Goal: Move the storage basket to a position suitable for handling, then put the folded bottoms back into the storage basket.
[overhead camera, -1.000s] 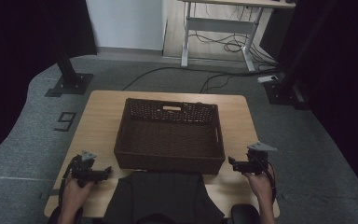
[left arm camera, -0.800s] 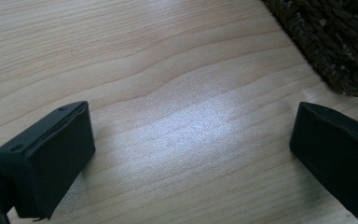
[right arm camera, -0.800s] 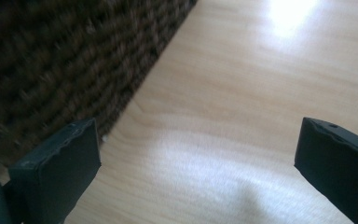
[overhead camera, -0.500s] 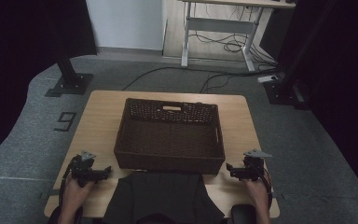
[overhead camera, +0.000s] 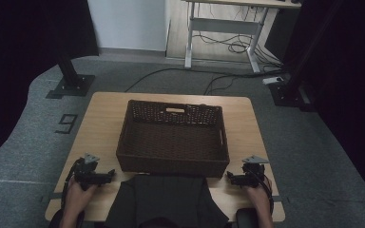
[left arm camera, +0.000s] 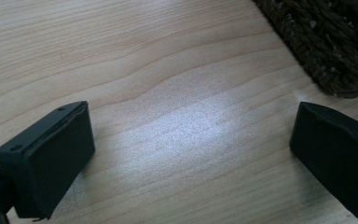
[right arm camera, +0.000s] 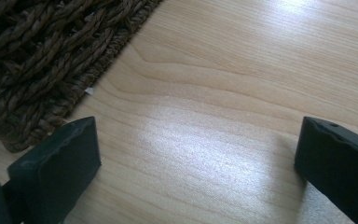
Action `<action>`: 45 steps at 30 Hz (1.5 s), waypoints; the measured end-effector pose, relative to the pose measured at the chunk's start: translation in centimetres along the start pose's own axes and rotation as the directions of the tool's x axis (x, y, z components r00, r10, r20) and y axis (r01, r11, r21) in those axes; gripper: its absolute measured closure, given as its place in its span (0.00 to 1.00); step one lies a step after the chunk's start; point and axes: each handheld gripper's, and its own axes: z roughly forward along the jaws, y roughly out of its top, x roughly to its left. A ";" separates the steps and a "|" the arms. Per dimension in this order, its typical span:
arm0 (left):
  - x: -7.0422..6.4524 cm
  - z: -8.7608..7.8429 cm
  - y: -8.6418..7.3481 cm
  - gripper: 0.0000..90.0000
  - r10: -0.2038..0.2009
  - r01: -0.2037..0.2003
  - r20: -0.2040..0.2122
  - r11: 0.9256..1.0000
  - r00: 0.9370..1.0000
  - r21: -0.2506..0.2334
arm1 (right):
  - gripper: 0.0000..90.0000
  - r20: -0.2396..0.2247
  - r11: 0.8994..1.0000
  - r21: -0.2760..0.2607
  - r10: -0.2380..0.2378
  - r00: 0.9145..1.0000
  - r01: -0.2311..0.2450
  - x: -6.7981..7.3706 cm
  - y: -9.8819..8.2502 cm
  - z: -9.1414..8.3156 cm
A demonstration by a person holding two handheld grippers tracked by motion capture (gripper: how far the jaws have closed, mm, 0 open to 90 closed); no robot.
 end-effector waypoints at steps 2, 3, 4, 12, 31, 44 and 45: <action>0.0 0.0 0.0 0.00 0.000 0.000 0.000 1.000 1.000 0.000 | 0.00 0.002 1.000 0.000 0.001 1.000 -0.001 0.0 0.0 0.0; 0.0 0.0 0.0 0.00 0.000 0.000 0.000 1.000 1.000 0.000 | 0.00 0.002 1.000 0.000 0.002 1.000 -0.002 0.0 0.0 0.0; 0.0 0.0 0.0 0.00 0.000 0.000 0.000 1.000 1.000 0.000 | 0.00 0.002 1.000 0.000 0.002 1.000 -0.002 0.0 0.0 0.0; 0.0 -0.2 -0.1 0.00 0.015 -0.015 0.013 1.000 1.000 0.008 | 0.00 -0.014 1.000 0.003 -0.006 1.000 0.006 0.0 -0.1 -0.2; -0.7 -2.0 0.3 0.00 0.023 -0.022 0.061 1.000 0.998 -0.013 | 0.00 -0.076 0.999 0.010 0.052 0.996 -0.051 0.5 -0.2 -2.4; -3.4 -3.8 -0.3 0.00 0.111 -0.110 0.054 0.994 0.992 -0.016 | 0.00 -0.127 1.000 -0.014 0.017 0.992 -0.019 2.9 -0.4 -4.4; -3.7 -4.0 -0.3 0.00 0.113 -0.112 0.058 0.994 0.992 -0.020 | 0.00 -0.139 1.000 -0.017 0.002 0.990 -0.004 3.6 -0.2 -4.6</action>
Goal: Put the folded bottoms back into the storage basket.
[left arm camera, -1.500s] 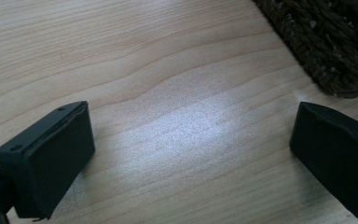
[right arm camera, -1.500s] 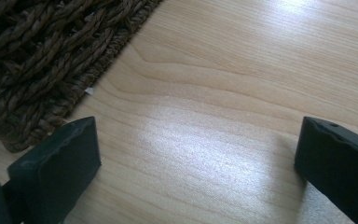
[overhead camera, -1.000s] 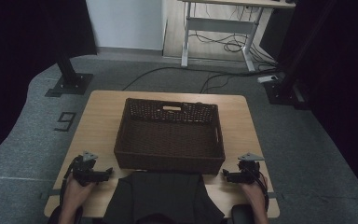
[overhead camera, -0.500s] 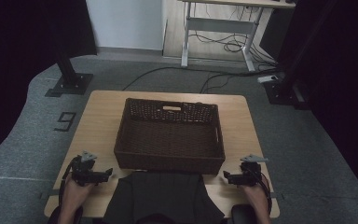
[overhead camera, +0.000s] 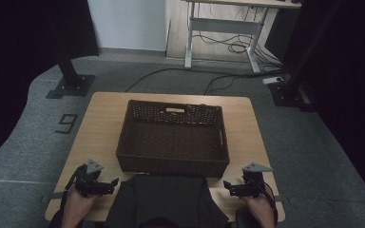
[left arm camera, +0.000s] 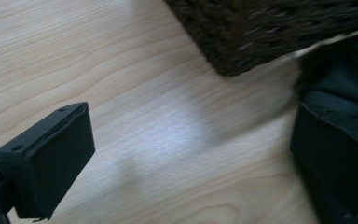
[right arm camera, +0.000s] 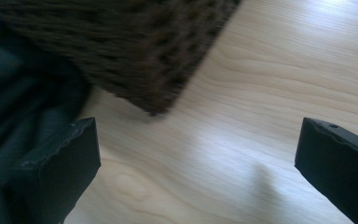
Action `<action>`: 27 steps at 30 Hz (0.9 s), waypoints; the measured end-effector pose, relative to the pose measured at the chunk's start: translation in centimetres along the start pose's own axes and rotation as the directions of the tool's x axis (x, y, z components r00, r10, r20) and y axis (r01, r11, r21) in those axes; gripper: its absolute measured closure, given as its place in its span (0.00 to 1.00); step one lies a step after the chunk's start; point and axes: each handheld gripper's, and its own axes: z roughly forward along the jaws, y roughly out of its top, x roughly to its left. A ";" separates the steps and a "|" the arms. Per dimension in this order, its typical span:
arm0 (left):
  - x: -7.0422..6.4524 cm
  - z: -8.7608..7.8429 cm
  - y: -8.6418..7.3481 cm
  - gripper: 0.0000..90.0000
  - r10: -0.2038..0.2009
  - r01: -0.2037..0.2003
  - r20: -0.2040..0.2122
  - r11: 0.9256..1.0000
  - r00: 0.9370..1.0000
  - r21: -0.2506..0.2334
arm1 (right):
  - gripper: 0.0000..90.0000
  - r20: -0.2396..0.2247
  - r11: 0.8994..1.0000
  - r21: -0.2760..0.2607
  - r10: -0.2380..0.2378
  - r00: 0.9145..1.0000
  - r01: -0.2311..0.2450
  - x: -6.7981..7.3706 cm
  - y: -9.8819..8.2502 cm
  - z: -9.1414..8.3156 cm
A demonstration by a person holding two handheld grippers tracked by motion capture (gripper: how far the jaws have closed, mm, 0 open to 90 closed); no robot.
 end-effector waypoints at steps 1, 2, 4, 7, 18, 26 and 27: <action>-0.2 -0.1 0.0 0.00 0.002 -0.002 0.002 1.000 1.000 -0.003 | 0.00 0.000 1.000 0.000 0.000 1.000 0.000 0.0 0.0 0.0; -0.4 -0.3 0.1 0.00 0.007 -0.007 0.002 1.000 1.000 -0.006 | 0.00 -0.004 1.000 0.000 -0.005 1.000 0.005 0.3 0.1 0.0; -0.8 -0.6 0.2 0.00 0.012 -0.012 0.008 1.000 1.000 -0.014 | 0.00 -0.024 1.000 0.001 -0.013 1.000 0.013 1.1 0.2 -0.1; -1.5 -1.1 0.3 0.00 0.021 -0.020 0.025 1.000 0.999 -0.023 | 0.00 -0.043 1.000 0.001 -0.028 0.999 0.028 2.2 0.3 -0.2; -4.8 -2.1 1.9 0.00 0.069 -0.063 0.102 0.996 0.992 -0.063 | 0.01 -0.126 0.998 0.004 -0.061 0.990 0.062 6.0 1.0 0.1; -7.1 -1.5 2.9 0.00 0.094 -0.085 0.145 0.994 0.985 -0.065 | 0.01 -0.172 0.998 0.006 -0.061 0.983 0.062 8.2 1.7 0.8; -7.3 -1.2 2.9 0.00 0.095 -0.087 0.147 0.994 0.985 -0.061 | 0.00 -0.177 0.998 0.007 -0.059 0.982 0.061 8.5 1.8 0.9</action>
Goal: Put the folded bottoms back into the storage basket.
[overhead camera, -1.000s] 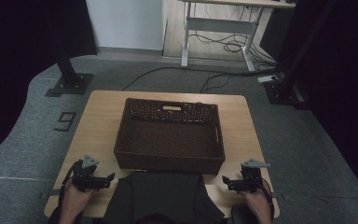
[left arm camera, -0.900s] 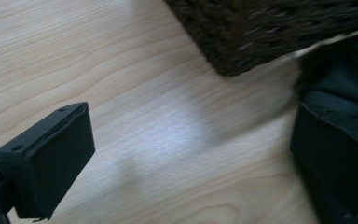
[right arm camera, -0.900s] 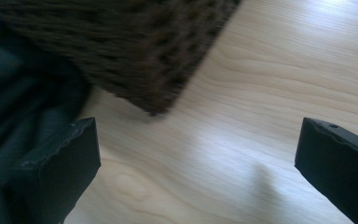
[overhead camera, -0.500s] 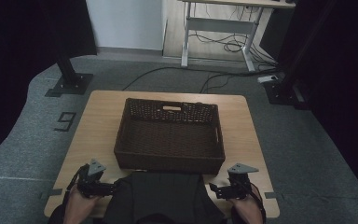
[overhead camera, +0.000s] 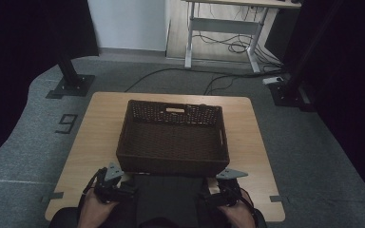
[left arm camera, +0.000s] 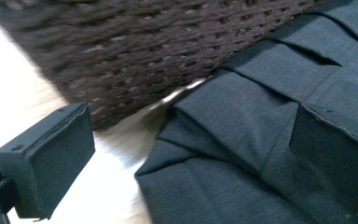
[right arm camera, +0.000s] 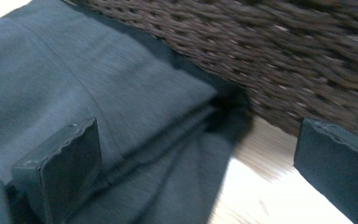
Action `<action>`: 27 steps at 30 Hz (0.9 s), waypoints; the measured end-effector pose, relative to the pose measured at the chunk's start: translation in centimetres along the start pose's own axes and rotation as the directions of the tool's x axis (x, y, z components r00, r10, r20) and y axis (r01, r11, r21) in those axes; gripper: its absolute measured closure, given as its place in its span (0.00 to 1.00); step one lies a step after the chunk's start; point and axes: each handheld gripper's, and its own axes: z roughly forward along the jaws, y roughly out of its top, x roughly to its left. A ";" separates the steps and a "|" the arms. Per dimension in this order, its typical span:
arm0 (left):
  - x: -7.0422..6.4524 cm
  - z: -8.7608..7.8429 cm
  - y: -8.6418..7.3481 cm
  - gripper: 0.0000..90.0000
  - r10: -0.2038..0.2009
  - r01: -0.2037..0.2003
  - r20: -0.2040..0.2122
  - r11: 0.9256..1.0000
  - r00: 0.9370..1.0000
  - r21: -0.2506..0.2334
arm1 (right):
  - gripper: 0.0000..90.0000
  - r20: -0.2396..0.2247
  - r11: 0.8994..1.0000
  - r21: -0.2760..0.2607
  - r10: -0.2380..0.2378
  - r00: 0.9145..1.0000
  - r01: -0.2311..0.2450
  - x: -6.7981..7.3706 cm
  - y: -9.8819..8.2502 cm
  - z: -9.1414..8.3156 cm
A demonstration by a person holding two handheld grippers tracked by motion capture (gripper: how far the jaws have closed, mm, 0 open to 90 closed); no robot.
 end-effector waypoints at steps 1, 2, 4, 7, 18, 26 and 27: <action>-0.2 0.2 0.0 0.00 -0.002 0.002 0.006 1.000 1.000 0.003 | 0.00 -0.009 1.000 0.001 0.001 1.000 -0.001 0.5 0.3 0.4; -0.3 0.4 0.0 0.00 -0.002 0.002 0.011 1.000 1.000 0.007 | 0.00 -0.009 1.000 0.001 0.001 1.000 -0.001 0.5 0.3 0.4; -0.7 0.9 -0.2 0.00 -0.004 0.004 0.025 1.000 1.000 0.016 | 0.00 -0.020 1.000 0.009 -0.002 1.000 0.002 1.0 0.4 0.9; -1.1 1.4 -0.4 0.00 -0.019 0.018 0.043 1.000 0.999 0.025 | 0.00 -0.023 0.999 0.034 -0.005 1.000 0.006 1.6 0.4 2.0; -1.3 3.1 -1.4 0.00 -0.053 0.054 -0.018 0.994 0.998 0.099 | 0.00 0.000 0.996 0.087 0.011 1.000 -0.011 1.3 -0.6 3.8; -0.2 3.8 -2.3 0.00 -0.178 0.173 0.035 0.978 0.983 0.114 | 0.00 -0.001 0.992 0.115 0.052 0.999 -0.051 1.0 -0.8 4.4; 0.0 3.8 -2.4 0.00 -0.196 0.189 0.047 0.975 0.980 0.116 | 0.00 0.007 0.990 0.127 0.055 0.998 -0.056 1.1 -0.7 4.4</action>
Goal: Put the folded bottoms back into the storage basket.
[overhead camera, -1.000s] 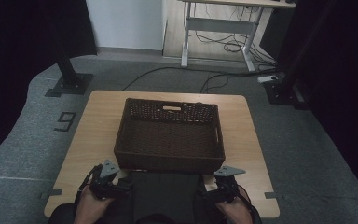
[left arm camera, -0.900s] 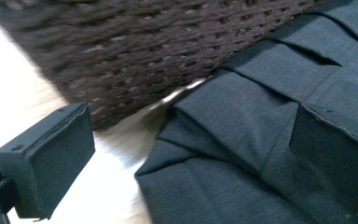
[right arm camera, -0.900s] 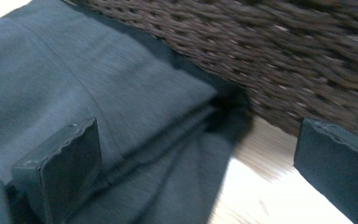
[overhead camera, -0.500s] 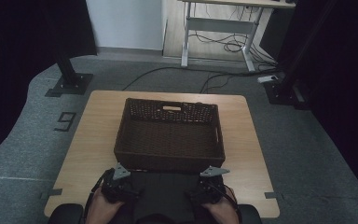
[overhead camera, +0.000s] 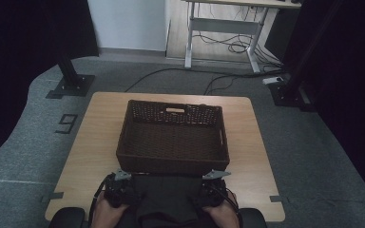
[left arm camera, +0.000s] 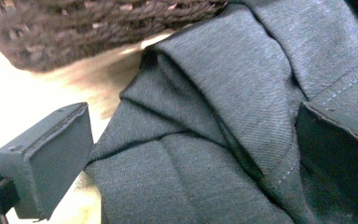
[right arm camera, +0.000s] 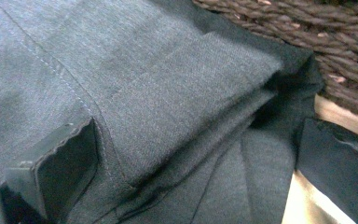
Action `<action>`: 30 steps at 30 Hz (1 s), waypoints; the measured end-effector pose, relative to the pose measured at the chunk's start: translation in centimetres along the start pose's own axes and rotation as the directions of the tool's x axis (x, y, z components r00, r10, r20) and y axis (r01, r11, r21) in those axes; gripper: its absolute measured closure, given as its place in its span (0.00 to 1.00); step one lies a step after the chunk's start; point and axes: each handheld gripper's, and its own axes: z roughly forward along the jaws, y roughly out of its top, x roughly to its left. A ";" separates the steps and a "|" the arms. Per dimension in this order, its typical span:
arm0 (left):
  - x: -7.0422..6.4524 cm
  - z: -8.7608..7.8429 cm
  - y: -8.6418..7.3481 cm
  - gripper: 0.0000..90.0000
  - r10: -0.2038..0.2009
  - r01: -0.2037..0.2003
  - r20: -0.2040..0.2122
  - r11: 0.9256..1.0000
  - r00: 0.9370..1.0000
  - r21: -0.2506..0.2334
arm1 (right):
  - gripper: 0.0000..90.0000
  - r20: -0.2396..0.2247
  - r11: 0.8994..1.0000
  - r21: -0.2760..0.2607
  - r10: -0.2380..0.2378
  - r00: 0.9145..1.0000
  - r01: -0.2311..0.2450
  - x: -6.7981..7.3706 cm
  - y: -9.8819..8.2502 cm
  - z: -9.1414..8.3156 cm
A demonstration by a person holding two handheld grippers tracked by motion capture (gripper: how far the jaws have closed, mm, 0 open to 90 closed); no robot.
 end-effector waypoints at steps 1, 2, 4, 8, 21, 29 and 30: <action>0.1 0.0 -0.1 0.00 -0.008 0.008 0.011 1.000 1.000 -0.003 | 0.00 0.012 1.000 0.015 0.003 1.000 -0.003 0.2 0.2 0.1; 0.1 0.0 -0.1 0.00 -0.004 0.004 0.010 1.000 1.000 -0.003 | 0.00 0.012 1.000 0.015 0.003 1.000 -0.003 0.2 0.2 0.1; 0.1 0.1 -0.1 0.00 -0.003 0.003 0.009 1.000 1.000 -0.003 | 0.00 0.013 1.000 0.021 0.000 1.000 0.000 0.3 0.2 0.1; -0.3 0.2 0.0 0.00 0.005 -0.005 0.002 1.000 1.000 0.003 | 0.05 -0.003 0.999 0.037 -0.008 1.000 0.008 0.4 0.5 0.1; -1.0 -0.2 0.4 0.34 0.018 -0.022 0.088 0.999 0.996 0.037 | 0.50 -0.138 0.996 0.090 0.015 0.990 -0.003 0.9 1.5 0.2; -1.4 -0.5 0.7 0.59 0.040 -0.047 0.133 0.998 0.990 0.052 | 0.66 -0.170 0.992 0.125 0.039 0.985 -0.018 1.0 1.9 0.4; -1.4 -0.5 0.7 0.62 0.048 -0.055 0.143 0.997 0.989 0.047 | 0.67 -0.172 0.992 0.126 0.025 0.985 -0.003 1.1 2.0 0.4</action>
